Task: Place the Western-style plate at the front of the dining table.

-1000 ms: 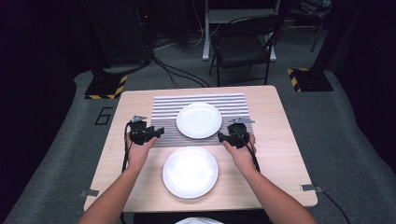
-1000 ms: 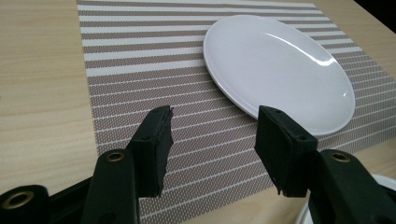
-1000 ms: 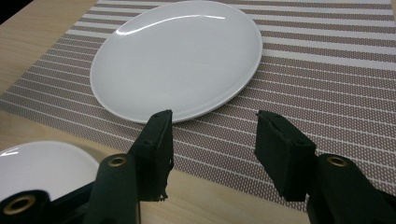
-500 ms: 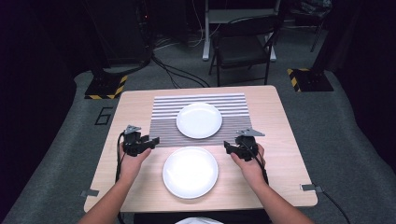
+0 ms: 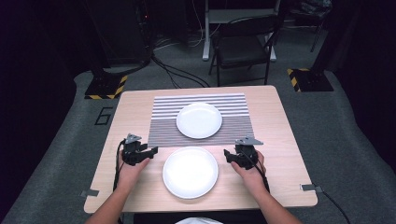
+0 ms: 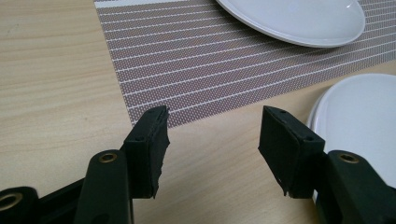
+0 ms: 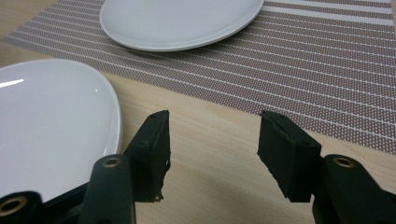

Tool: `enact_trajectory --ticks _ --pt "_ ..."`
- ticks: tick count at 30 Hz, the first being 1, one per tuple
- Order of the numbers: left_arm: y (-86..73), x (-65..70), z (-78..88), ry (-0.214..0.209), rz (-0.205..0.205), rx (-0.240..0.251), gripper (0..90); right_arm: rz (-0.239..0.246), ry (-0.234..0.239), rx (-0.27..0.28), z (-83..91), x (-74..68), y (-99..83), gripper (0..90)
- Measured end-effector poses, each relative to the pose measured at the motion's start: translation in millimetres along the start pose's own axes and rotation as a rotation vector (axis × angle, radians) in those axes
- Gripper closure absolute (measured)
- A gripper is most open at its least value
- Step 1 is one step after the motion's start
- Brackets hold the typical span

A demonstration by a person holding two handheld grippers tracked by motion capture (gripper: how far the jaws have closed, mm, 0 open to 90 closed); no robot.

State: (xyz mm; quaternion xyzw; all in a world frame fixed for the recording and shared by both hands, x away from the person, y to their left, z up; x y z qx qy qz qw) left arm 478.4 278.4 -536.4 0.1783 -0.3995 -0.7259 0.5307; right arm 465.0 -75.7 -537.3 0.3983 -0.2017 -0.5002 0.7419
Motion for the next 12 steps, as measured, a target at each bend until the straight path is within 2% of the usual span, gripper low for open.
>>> enact_trajectory --ticks 5,7,12 --pt "-2.8 -3.7 0.6 0.019 0.003 0.011 41.8 0.023 -0.012 -0.008 -2.2 -1.4 -2.9 43.2" --pt "-8.1 -7.9 -0.5 0.029 0.008 -0.008 41.8 0.038 -0.017 -0.022 -4.5 -2.0 -5.8 43.1" --pt "-12.3 -15.8 -1.5 0.046 0.023 -0.014 41.2 0.047 -0.044 -0.037 -9.3 5.8 -8.2 42.9"
Point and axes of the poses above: each handheld gripper's, and its own axes: z roughly backward along the jaws, y roughly out of its top, x roughly to its right, the point moved 7 cm from there along -z, roughly forward along the jaws
